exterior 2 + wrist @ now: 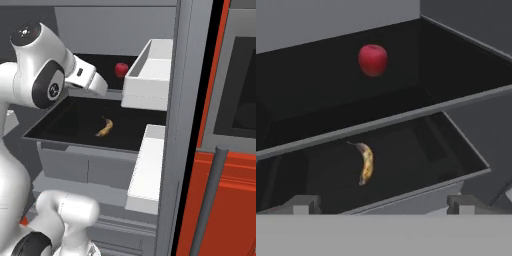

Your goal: Retrieve the apple and banana from the fridge and place them into the bowl on the dining table.

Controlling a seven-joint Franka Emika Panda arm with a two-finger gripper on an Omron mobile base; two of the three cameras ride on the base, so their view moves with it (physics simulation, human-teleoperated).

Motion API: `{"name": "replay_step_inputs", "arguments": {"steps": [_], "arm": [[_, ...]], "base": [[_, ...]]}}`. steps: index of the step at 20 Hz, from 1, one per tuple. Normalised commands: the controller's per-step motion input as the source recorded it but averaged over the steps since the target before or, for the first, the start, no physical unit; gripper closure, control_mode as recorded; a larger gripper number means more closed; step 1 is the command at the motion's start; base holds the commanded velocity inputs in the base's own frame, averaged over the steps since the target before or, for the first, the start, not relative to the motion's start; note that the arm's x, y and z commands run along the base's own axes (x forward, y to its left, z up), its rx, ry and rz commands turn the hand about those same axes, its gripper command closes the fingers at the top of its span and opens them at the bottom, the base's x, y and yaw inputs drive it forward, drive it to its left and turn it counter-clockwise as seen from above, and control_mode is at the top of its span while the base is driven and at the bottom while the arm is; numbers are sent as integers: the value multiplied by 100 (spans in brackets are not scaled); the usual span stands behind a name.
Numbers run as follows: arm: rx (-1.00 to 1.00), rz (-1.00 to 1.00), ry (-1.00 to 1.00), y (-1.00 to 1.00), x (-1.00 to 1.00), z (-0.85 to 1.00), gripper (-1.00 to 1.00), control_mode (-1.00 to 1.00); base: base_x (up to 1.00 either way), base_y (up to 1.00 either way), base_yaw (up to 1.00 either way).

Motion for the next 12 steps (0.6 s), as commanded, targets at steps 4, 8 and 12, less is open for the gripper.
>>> {"name": "replay_step_inputs", "arguments": {"steps": [4,8,12], "arm": [[3,0,1,0,50,16,-100,-100],[-2,0,3,0,42,0,-100,-100],[-4,0,0,-17,43,-1,-100,-100]], "base": [[0,0,0],[0,0,0],[0,0,0]]}}
